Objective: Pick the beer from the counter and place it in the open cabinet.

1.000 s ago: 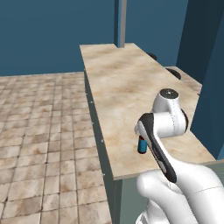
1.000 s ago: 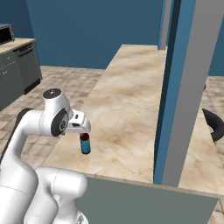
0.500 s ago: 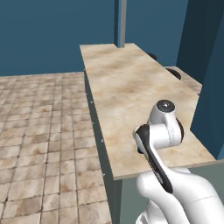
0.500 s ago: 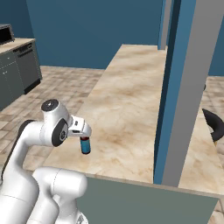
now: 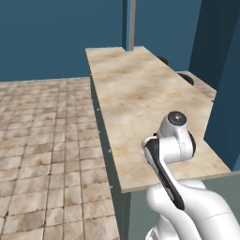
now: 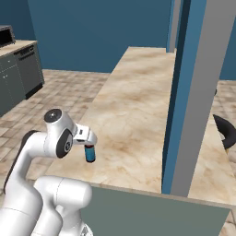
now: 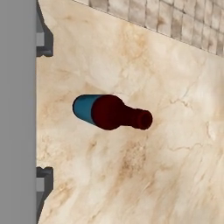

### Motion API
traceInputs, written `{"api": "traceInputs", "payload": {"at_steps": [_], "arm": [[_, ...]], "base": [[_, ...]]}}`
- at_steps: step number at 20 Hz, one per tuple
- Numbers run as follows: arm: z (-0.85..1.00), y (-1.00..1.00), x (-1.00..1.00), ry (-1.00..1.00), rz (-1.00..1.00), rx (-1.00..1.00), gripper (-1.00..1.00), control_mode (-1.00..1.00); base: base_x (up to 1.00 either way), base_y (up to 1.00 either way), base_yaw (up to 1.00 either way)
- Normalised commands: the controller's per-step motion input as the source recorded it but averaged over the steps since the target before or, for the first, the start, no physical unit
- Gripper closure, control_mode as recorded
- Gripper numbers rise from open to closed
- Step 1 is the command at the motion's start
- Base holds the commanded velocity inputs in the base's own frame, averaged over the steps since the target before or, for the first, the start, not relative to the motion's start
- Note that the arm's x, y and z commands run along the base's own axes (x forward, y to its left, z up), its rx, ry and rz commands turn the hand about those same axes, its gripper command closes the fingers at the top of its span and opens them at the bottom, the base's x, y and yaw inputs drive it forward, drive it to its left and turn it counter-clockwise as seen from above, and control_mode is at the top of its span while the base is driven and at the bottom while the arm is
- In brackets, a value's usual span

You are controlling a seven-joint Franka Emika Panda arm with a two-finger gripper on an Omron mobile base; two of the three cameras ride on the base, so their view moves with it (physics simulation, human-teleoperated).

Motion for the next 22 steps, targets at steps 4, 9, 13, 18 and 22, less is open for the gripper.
{"api": "traceInputs", "payload": {"at_steps": [4,9,13,18,22], "arm": [[-0.04,0.00,0.06,-0.03,0.00,0.00,-1.00,-1.00],[-0.03,0.00,0.16,-0.03,-0.01,0.00,-1.00,-1.00],[-0.04,0.00,0.31,-0.01,-0.01,0.00,-1.00,-1.00],[-0.03,0.00,0.29,-0.01,0.00,0.00,-1.00,-1.00],[-0.05,0.00,0.30,0.00,0.00,0.00,-1.00,-1.00]], "base": [[0.00,0.00,0.00],[0.00,0.00,0.00],[0.00,0.00,0.00],[0.00,0.00,0.00],[0.00,0.00,0.00]]}}
